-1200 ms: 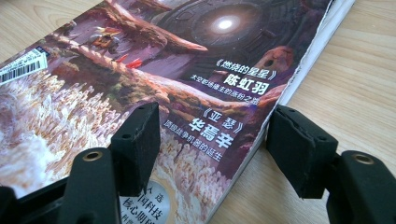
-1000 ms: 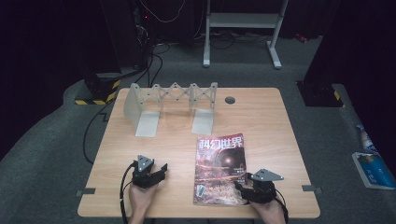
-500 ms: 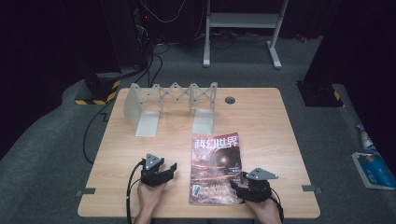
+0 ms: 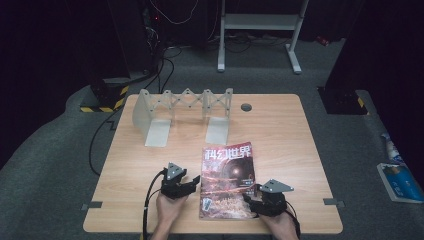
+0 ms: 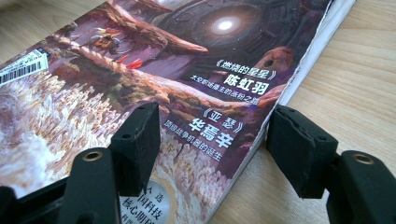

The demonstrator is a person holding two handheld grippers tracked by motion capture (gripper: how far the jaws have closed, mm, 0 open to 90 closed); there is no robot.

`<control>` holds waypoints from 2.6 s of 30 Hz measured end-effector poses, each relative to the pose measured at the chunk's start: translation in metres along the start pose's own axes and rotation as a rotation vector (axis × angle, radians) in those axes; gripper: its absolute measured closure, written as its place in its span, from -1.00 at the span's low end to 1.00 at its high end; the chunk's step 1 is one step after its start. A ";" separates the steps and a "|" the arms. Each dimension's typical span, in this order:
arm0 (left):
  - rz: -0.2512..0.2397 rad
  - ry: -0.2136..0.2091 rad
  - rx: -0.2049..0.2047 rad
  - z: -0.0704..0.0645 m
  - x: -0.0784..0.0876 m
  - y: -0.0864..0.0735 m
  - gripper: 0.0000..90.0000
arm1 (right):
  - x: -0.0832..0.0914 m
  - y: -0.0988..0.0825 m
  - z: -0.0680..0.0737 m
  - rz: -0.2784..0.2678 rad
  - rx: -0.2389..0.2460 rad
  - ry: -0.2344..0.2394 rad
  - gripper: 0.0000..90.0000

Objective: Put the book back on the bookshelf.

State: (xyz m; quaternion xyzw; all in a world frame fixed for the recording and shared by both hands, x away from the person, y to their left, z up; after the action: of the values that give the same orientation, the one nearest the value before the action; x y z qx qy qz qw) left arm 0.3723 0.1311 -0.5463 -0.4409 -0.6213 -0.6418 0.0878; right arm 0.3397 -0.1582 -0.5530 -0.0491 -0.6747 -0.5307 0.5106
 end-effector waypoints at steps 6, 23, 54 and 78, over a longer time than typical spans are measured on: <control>0.000 -0.028 0.027 -0.005 -0.008 0.002 -0.18 | -0.002 0.002 0.003 0.001 0.002 0.001 -0.22; 0.023 0.013 -0.020 -0.015 -0.017 0.002 -0.18 | -0.006 0.006 0.009 0.000 0.016 0.010 -0.22; 0.017 0.031 -0.042 -0.019 -0.019 0.000 -0.18 | -0.003 0.013 -0.007 0.018 -0.056 0.043 0.06; 0.016 0.025 -0.045 -0.019 -0.019 0.000 -0.16 | -0.013 0.056 -0.037 -0.002 -0.134 0.027 0.14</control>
State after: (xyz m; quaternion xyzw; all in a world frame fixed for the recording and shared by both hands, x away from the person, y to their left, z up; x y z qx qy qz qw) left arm 0.3754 0.1063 -0.5561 -0.4398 -0.6021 -0.6602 0.0908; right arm 0.4035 -0.1563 -0.5281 -0.0757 -0.6307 -0.5758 0.5147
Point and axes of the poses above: each handheld gripper's, and its own axes: x roughly backward along the jaws, y roughly out of its top, z roughly to its left, the point moved 4 cm from there along -x, roughly forward along the jaws, and after that the axes turned 8 degrees about z, right-handed, at the moved point
